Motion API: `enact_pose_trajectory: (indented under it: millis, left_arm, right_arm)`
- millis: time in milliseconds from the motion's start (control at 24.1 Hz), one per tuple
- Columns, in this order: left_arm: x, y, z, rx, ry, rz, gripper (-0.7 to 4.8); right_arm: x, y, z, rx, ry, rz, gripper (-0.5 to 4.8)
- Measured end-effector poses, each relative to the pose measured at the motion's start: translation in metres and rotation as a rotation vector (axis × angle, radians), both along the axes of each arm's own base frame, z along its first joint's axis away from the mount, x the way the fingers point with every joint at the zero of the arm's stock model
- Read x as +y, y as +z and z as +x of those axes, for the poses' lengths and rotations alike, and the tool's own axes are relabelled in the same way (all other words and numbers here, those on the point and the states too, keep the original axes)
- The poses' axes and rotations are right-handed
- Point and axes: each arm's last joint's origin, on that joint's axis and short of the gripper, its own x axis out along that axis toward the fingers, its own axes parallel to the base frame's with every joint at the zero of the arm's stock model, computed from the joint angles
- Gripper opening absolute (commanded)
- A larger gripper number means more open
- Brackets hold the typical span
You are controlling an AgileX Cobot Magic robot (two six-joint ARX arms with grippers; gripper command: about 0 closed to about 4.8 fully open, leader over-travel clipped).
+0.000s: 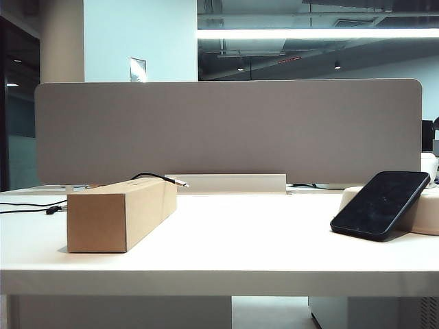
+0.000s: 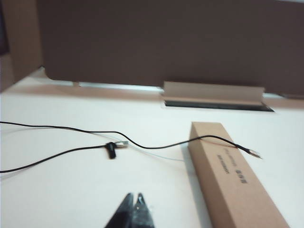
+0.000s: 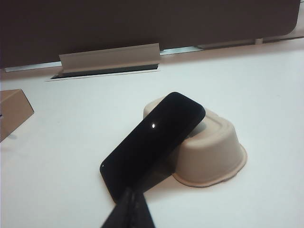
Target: Pick up the charging cable and the phone, plug the charging cable into the charging port on the phone, and finally place them back on the table.
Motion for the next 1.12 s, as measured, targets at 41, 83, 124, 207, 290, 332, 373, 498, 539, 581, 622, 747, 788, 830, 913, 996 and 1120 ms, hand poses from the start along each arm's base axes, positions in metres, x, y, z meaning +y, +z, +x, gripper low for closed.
enact_pose_trajectory:
  millis: [41,83,124,207,290,332,373,498,539,581,622,747,788,830,913,996,1120]
  left_arm:
    - [-0.001,0.006,0.003,0.022,-0.023,0.005,-0.06]
    - [-0.001,0.010,0.006,0.034,-0.031,0.008,-0.06]
    - [-0.001,0.016,0.011,0.066,-0.048,0.010,-0.06]
    - [-0.002,0.022,0.019,0.103,-0.060,0.010,-0.06]
    - [-0.002,0.028,0.026,0.125,-0.073,0.010,-0.06]
    - [-0.003,0.033,0.034,0.156,-0.079,0.009,-0.06]
    - [-0.003,0.039,0.038,0.164,-0.087,0.008,-0.06]
    - [-0.004,0.051,0.048,0.169,-0.114,0.007,-0.06]
    - [-0.004,0.054,0.051,0.172,-0.119,0.007,-0.06]
    - [-0.004,0.059,0.056,0.178,-0.120,0.006,-0.06]
    - [-0.004,0.062,0.059,0.181,-0.120,0.006,-0.06]
    - [-0.004,0.072,0.066,0.182,-0.121,0.006,-0.06]
    - [-0.004,0.075,0.068,0.180,-0.121,0.006,-0.06]
    - [-0.004,0.079,0.071,0.177,-0.121,0.006,-0.06]
    - [-0.004,0.084,0.075,0.175,-0.123,0.006,-0.06]
    - [-0.005,0.088,0.079,0.174,-0.138,0.005,-0.06]
    - [-0.005,0.093,0.083,0.179,-0.161,0.004,-0.06]
  right_arm:
    - [0.000,0.007,-0.001,-0.018,0.000,0.002,-0.02]
    - [0.000,0.012,-0.002,-0.038,0.000,0.003,-0.02]
    - [0.000,0.020,-0.004,-0.061,0.000,0.005,-0.02]
    - [0.000,0.026,-0.005,-0.067,0.000,0.008,-0.02]
    - [0.000,0.033,-0.006,-0.062,-0.001,0.020,-0.02]
    - [0.000,0.039,-0.006,-0.055,-0.001,0.024,-0.02]
    - [0.000,0.042,-0.005,-0.042,-0.001,0.025,-0.02]
    - [0.000,0.051,-0.004,-0.009,-0.001,0.026,-0.02]
    - [0.000,0.055,-0.003,0.006,-0.002,0.026,-0.02]
    - [0.000,0.058,-0.001,0.022,-0.002,0.027,-0.02]
    - [0.000,0.061,0.001,0.035,-0.001,0.030,-0.02]
    - [0.000,0.068,0.007,0.081,-0.005,0.075,-0.01]
    - [0.001,0.070,0.010,0.100,-0.008,0.094,-0.01]
    - [0.001,0.072,0.014,0.123,-0.011,0.120,-0.01]
    - [0.001,0.074,0.021,0.165,-0.007,0.160,0.00]
    - [0.003,0.073,0.029,0.221,0.008,0.188,0.02]
    - [0.005,0.068,0.050,0.350,0.047,0.210,1.55]
